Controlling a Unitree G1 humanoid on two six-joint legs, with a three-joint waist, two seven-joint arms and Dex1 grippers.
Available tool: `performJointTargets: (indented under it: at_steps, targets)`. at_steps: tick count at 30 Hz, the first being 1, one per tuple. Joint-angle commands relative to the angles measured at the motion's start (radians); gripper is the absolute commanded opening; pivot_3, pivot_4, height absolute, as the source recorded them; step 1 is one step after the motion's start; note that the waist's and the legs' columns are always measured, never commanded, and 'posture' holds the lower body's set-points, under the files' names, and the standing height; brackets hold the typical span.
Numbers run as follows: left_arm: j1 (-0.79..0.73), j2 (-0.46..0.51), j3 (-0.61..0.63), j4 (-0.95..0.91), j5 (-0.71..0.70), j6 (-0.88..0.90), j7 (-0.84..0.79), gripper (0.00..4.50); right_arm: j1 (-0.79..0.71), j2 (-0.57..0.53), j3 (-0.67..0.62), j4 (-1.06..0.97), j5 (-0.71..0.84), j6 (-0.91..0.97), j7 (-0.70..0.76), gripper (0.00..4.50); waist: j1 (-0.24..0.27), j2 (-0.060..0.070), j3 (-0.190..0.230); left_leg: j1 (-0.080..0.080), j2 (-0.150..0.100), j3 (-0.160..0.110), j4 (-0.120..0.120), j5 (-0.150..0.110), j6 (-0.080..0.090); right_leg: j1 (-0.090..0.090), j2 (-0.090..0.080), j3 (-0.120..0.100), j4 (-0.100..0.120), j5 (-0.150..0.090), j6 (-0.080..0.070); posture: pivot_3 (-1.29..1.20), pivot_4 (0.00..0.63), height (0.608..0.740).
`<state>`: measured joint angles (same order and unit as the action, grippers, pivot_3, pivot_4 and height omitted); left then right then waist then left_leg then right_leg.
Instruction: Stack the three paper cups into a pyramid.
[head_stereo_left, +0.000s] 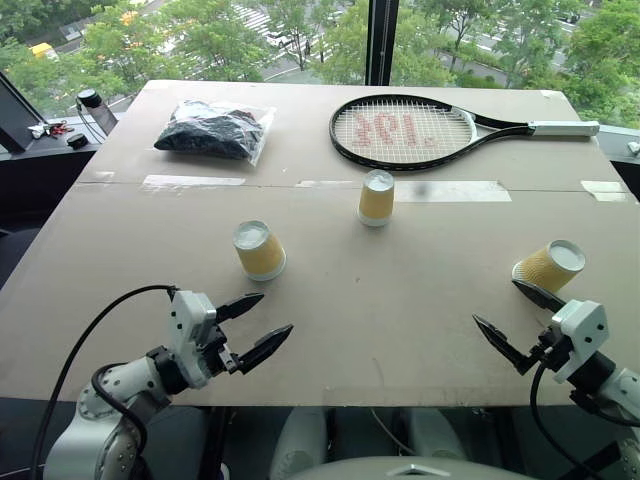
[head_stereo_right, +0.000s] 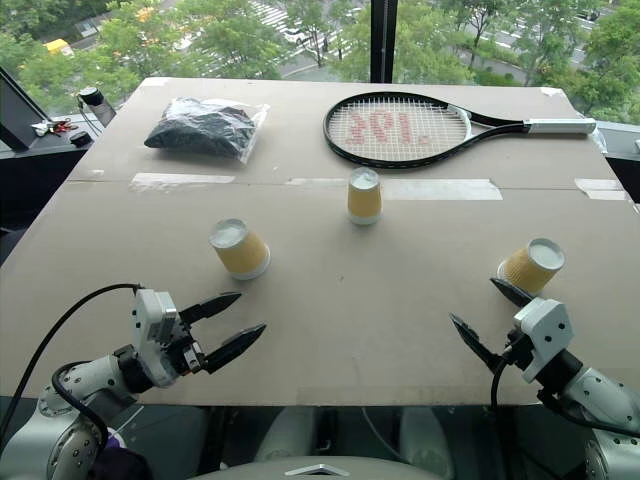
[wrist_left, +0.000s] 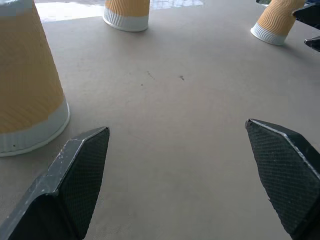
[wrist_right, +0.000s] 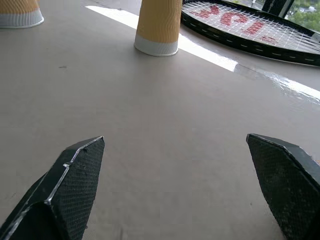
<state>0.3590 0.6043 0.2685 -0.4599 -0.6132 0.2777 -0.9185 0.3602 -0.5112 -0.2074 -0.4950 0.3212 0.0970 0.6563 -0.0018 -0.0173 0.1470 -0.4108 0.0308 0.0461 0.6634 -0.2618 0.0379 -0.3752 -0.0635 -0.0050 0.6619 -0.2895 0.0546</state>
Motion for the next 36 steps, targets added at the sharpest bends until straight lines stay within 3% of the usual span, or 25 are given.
performJointTargets:
  at_steps: [1, 11, 19, 35, 36]
  targets:
    - [-0.043, 0.020, 0.019, -0.078, -0.072, 0.002, -0.028, 4.47, -0.210, -0.002, 0.108, -0.092, 0.006, 0.213, -0.088, 4.50, -0.011, 0.000, 0.000, 0.000, 0.001, 0.000, 0.002, 0.000, 0.000, 0.000, 0.000, 0.000, 0.001, 0.000, 0.000, 0.00, 0.150, 0.740]
    - [-0.020, 0.055, 0.122, -0.117, -0.131, 0.036, -0.011, 4.47, -0.732, 0.157, 0.294, 0.141, -0.059, 0.460, -0.244, 4.50, -0.011, 0.001, 0.001, -0.004, 0.001, 0.000, 0.003, 0.002, -0.004, -0.003, 0.001, 0.000, 0.000, 0.000, 0.000, 0.00, 0.150, 0.740]
    - [0.015, 0.035, 0.152, -0.135, -0.146, 0.039, 0.013, 4.47, -0.900, 0.249, 0.358, 0.338, -0.118, 0.459, -0.267, 4.50, -0.015, 0.001, 0.001, -0.003, 0.001, 0.001, 0.003, 0.002, -0.003, -0.003, 0.002, 0.000, 0.002, 0.000, 0.000, 0.00, 0.150, 0.740]
    - [0.053, 0.016, 0.180, -0.121, -0.140, 0.016, 0.009, 4.47, -1.150, 0.421, 0.336, 0.793, -0.202, 0.308, -0.310, 4.50, -0.019, 0.001, 0.001, -0.003, 0.001, 0.001, 0.002, 0.003, -0.005, -0.003, 0.002, 0.000, 0.002, 0.000, 0.000, 0.00, 0.150, 0.740]
    - [0.056, 0.014, 0.181, -0.124, -0.139, 0.014, 0.010, 4.49, -1.163, 0.425, 0.331, 0.820, -0.207, 0.289, -0.314, 4.25, -0.019, 0.001, 0.001, -0.003, 0.001, 0.001, 0.002, 0.003, -0.005, -0.003, 0.002, 0.000, 0.002, 0.000, 0.000, 0.00, 0.150, 0.740]
